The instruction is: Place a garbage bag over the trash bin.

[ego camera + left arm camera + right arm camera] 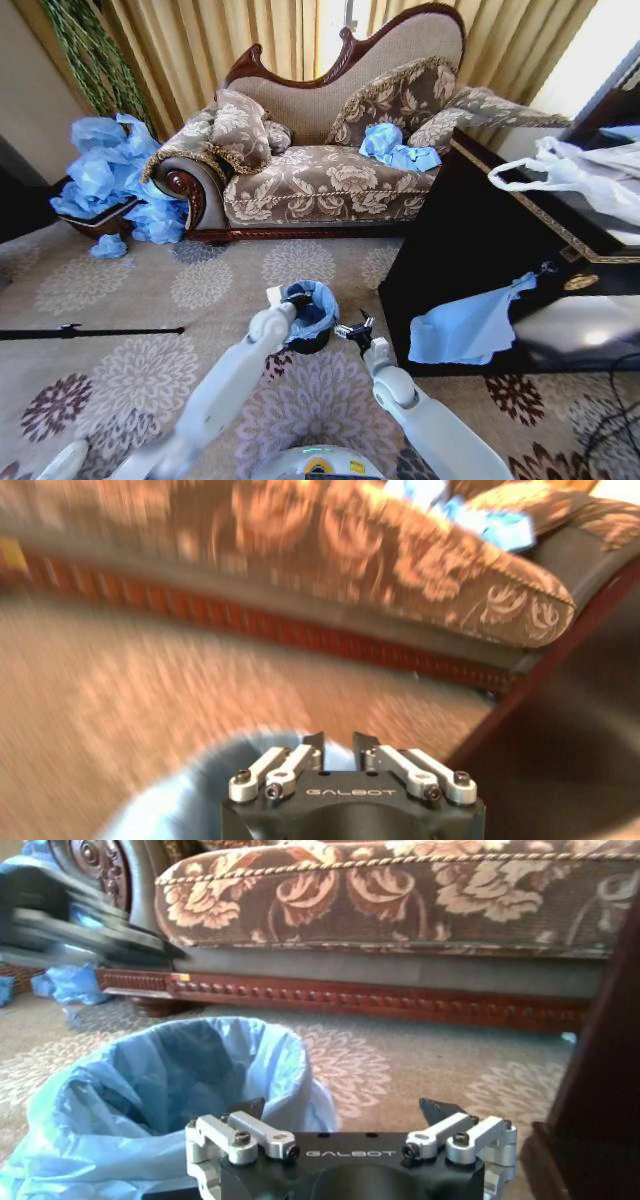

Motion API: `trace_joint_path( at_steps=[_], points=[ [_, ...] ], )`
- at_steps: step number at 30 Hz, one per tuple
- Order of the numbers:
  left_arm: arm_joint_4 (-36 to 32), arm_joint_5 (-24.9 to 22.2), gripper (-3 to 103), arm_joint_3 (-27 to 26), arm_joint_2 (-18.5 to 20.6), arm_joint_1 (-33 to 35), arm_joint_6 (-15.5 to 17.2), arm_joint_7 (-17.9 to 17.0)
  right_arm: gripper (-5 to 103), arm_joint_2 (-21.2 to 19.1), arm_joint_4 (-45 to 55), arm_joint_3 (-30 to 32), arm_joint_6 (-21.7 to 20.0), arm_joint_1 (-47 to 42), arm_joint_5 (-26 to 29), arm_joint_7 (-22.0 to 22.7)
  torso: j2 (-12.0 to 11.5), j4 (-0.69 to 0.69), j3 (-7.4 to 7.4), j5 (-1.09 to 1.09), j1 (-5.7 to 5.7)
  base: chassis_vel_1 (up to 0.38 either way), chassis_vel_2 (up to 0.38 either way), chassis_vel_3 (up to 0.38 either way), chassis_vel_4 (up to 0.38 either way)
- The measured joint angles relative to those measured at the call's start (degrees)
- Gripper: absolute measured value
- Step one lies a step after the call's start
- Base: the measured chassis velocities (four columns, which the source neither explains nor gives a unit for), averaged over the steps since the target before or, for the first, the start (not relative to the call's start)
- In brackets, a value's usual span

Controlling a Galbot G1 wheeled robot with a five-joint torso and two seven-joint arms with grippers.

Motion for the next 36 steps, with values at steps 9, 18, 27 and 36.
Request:
trace_joint_path(
  at_steps=[9, 18, 27, 36],
  points=[
    [-13.14, 24.84, 55, -6.88, 8.88, 17.78, -3.44, 0.04, 100, -0.54, 9.10, 6.30, 0.76, -8.00, 1.61, 1.17, 0.00, 0.01, 0.00, -0.02, 0.00, 0.000, 0.000, 0.000, 0.000],
    [-22.73, 27.97, 82, -20.79, 7.94, 33.39, -1.91, 1.01, 100, 2.94, 22.36, 16.50, 1.20, -21.61, -1.30, 1.21, 0.00, -0.03, -0.01, 0.00, -0.01, 0.000, 0.000, 0.000, 0.000],
    [-35.21, 33.01, 100, -34.44, 1.04, 49.79, -4.29, 8.98, 100, 11.95, 35.92, 28.76, 2.35, -37.94, -7.72, -7.68, 0.01, -0.03, 0.00, 0.03, -0.01, 0.000, 0.000, 0.000, 0.000],
    [-38.35, 33.54, 100, -42.47, -4.76, 54.89, -7.79, 16.03, 100, 16.75, 39.02, 32.66, 4.03, -42.54, -12.96, -11.51, 0.01, 0.01, 0.00, 0.00, 0.00, 0.000, 0.000, 0.000, 0.000]
  ],
)
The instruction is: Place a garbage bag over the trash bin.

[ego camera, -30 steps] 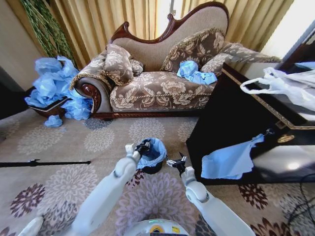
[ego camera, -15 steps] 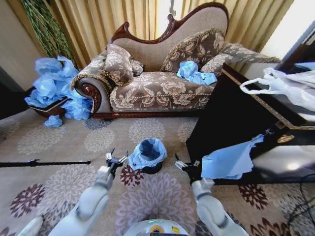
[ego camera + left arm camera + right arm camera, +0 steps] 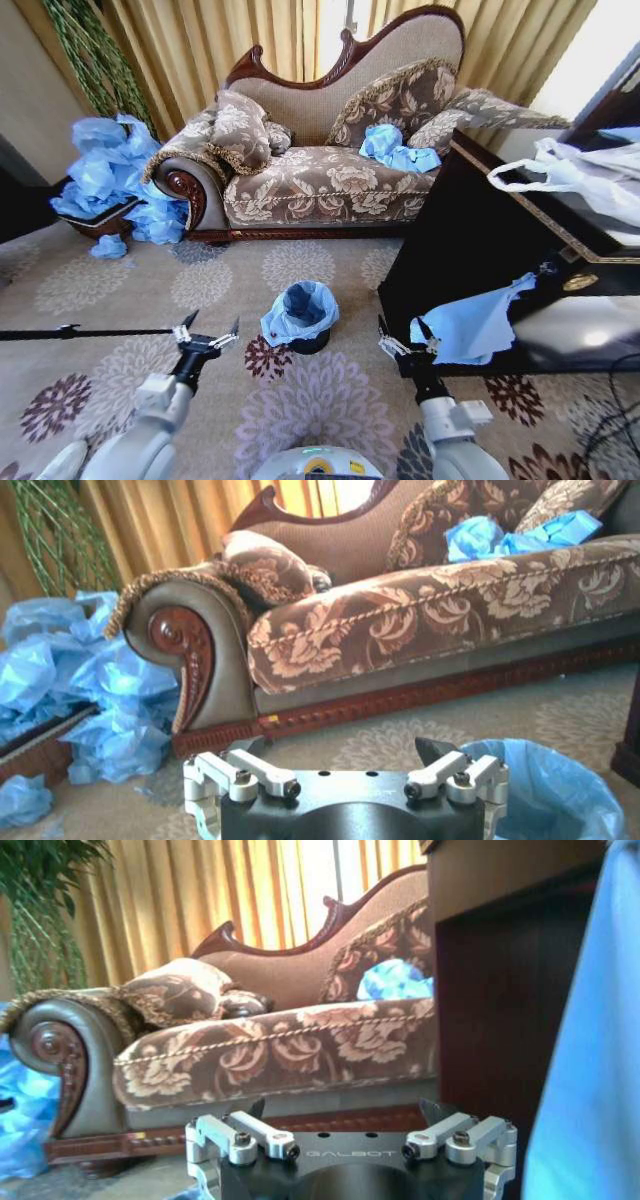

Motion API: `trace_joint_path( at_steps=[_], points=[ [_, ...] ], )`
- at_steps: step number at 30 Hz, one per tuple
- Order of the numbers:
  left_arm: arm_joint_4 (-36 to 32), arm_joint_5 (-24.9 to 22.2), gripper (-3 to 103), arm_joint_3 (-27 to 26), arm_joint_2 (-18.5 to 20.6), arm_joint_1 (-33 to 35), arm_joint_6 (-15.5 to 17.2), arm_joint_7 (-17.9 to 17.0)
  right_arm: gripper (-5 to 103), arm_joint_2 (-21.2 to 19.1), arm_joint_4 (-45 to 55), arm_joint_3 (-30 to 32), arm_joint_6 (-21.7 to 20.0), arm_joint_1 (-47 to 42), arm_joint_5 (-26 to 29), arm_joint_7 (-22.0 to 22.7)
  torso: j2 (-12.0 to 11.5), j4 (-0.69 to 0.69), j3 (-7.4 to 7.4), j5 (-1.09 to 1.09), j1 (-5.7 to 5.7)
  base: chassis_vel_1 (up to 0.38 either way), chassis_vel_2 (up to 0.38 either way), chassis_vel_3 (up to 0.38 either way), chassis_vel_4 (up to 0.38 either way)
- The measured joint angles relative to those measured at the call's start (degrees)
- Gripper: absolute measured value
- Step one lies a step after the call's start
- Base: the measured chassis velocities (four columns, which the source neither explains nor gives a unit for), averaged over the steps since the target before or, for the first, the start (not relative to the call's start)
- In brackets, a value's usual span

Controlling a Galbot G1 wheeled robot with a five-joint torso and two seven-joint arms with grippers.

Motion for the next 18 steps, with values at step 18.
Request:
trace_joint_path(
  at_steps=[18],
  points=[
    [-3.03, -3.66, 100, -2.45, -2.63, 1.92, -2.43, 3.74, 100, 4.22, 2.69, 4.40, -0.12, -1.54, 2.89, -1.74, 0.00, -0.01, 0.01, 0.01, 0.01, 0.000, 0.000, 0.000, 0.000]
  ],
)
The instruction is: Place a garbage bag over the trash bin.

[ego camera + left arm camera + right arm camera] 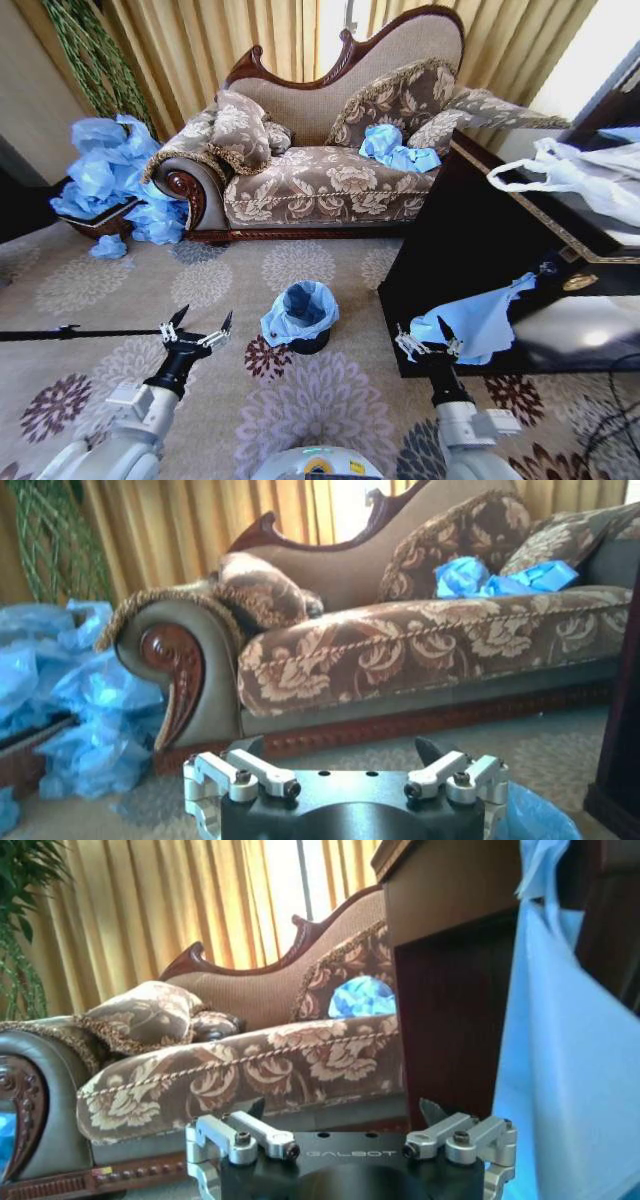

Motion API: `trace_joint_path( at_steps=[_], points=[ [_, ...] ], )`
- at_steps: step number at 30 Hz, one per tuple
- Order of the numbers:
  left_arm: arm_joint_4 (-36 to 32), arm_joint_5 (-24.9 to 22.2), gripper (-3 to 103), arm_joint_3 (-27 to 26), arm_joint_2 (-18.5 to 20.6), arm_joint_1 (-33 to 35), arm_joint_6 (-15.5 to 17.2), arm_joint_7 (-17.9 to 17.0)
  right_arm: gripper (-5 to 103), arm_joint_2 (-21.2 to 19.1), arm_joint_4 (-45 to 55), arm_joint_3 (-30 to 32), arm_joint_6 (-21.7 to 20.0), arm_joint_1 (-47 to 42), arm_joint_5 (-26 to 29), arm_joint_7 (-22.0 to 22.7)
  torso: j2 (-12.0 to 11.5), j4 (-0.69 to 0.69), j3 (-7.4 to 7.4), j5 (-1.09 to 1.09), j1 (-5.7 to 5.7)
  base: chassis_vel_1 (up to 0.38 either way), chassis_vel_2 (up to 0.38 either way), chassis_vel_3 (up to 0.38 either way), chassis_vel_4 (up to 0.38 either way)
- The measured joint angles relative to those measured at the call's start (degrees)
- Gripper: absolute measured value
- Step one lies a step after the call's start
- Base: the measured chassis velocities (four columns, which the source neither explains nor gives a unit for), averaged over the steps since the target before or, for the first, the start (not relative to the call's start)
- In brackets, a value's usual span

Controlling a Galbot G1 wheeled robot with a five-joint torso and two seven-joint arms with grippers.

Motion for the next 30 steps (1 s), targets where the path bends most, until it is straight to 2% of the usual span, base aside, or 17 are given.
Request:
trace_joint_path(
  at_steps=[2, 4, 14, 30],
  points=[
    [0.35, 0.02, 100, -1.26, 0.66, -0.19, -1.86, 1.55, 100, 0.23, 0.38, 0.14, -0.20, 0.03, -0.01, -0.09, 0.00, 0.02, 0.00, 0.00, 0.00, 0.000, 0.000, 0.000, 0.000],
    [0.49, -0.37, 100, -1.44, 1.12, -0.67, -2.07, 1.95, 100, 0.10, 0.38, 0.20, -0.62, 0.42, -0.01, -0.09, 0.00, 0.01, 0.00, -0.01, 0.00, 0.000, 0.000, 0.000, 0.000],
    [0.24, -0.23, 100, 0.44, 1.46, -1.58, 0.57, -0.23, 100, 0.33, 0.05, 0.59, -1.13, 0.48, 0.29, 0.59, 0.00, 0.01, 0.00, 0.00, 0.00, 0.000, 0.000, 0.000, 0.000],
    [0.24, -0.14, 100, 0.56, 1.46, -1.60, 0.78, -0.41, 100, 0.30, -0.07, 0.56, -1.19, 0.48, 0.33, 0.69, 0.00, 0.01, 0.00, 0.00, 0.00, 0.000, 0.000, 0.000, 0.000]
  ],
)
